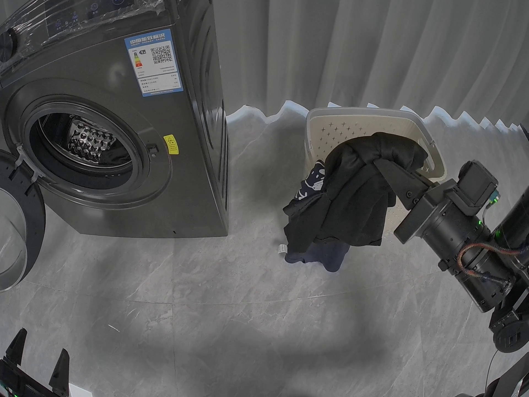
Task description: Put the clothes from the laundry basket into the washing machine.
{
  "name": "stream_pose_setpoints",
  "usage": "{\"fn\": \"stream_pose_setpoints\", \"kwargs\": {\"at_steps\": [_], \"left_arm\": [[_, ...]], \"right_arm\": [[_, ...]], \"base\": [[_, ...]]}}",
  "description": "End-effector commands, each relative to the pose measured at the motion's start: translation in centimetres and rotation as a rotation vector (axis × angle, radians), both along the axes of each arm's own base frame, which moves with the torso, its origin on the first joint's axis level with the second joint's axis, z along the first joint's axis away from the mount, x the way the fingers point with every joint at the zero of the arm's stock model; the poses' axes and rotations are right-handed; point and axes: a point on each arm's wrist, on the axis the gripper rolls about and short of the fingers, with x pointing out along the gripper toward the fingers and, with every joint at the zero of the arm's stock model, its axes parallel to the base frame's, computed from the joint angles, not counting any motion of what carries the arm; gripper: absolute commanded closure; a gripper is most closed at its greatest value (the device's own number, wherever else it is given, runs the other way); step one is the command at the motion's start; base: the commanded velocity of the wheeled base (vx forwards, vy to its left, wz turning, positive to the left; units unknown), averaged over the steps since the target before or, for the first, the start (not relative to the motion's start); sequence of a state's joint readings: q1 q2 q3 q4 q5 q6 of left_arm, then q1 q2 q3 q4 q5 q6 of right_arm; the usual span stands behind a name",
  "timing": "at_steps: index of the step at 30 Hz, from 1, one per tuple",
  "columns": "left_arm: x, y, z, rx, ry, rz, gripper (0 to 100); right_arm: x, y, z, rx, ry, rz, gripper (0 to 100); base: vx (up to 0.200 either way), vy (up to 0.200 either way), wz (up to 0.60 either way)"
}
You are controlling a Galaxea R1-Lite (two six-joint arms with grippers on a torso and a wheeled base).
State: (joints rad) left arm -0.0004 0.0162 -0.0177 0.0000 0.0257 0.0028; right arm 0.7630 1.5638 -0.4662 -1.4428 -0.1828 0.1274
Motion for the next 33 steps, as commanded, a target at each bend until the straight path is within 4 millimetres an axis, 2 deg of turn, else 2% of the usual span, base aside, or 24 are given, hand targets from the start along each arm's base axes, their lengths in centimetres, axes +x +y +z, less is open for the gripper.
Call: {"fn": "stream_pose_setpoints", "kwargs": {"at_steps": [1,6,33], "left_arm": [[0.01,0.0,-0.53,0.0,0.001,0.001,0],[0.0,0.0,-0.48,-0.017,0.0,-0.004,0],[0.0,0.0,-0.48,-0.041,-0.001,-0.005,0]], "right_arm": [[0.06,0.04,-0.07,0.0,0.002,0.0,100],[0.2,0.17,-0.26,-0.003,0.007,-0.001,100],[0.92,0.91,-0.91,-0.014,0.023,0.002,100]], "base": [[0.0,0.0,0.0],[0.0,0.0,0.0],[0.0,0.2,0.0]]}}
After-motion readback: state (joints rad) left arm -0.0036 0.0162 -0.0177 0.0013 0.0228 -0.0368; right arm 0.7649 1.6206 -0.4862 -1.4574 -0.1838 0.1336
